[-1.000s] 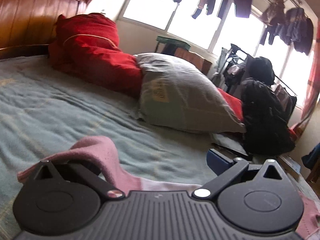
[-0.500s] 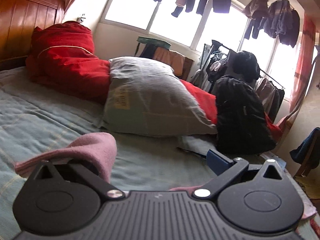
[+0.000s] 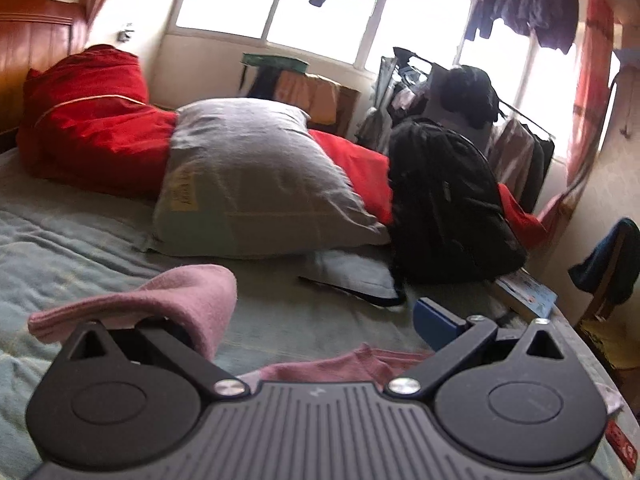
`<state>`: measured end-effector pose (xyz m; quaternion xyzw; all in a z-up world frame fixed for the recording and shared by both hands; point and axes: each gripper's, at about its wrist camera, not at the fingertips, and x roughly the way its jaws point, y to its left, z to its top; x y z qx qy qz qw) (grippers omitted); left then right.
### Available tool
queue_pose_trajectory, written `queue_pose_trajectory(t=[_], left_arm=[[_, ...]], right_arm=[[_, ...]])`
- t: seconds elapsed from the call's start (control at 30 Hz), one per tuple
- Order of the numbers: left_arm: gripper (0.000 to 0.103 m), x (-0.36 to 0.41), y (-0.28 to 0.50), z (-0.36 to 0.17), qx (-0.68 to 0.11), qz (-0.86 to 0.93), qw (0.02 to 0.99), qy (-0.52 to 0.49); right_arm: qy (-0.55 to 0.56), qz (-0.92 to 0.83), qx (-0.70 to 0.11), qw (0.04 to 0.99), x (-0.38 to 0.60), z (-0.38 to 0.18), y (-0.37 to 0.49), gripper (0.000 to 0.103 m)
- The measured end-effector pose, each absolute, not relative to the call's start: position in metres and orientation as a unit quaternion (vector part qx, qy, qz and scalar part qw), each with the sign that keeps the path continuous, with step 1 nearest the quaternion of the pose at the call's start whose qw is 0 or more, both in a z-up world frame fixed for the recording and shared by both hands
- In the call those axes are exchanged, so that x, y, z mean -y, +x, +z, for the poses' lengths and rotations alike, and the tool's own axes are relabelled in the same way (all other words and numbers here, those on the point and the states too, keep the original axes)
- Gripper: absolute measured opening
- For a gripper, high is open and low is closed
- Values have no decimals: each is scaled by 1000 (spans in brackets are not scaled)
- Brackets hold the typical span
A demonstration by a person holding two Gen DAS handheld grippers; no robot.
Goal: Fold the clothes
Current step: 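Lift the sleeve cuff up off the bed with the left tool, then carry the sleeve across the sweater body and lay it down with the left tool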
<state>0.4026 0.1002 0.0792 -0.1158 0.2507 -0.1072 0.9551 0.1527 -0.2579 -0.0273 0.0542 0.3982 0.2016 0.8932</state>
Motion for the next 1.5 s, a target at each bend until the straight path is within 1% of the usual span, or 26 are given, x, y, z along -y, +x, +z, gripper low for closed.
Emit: queue_pose_trajectory(t=[0.33,0.73,1.0,1.3,1.5], left_arm=[[102,-43,412,95,-263,-120,950,-116],[102,18,426,90,-283,-130,947,-85],[102,56,432,78,-300,-137,942,-68],[102,87,435,48,-326,-153,931,-60],[102,101,434,36,-324,-148,932,-72]], right_arm=[[72,195,-392,896,285,-31,143,103],[59,200,-400,893,301,-35,144,103],[55,204,-399,892,308,-36,143,103],[54,199,-402,892,314,-38,141,103],[50,202,-409,889,315,-40,142,103]])
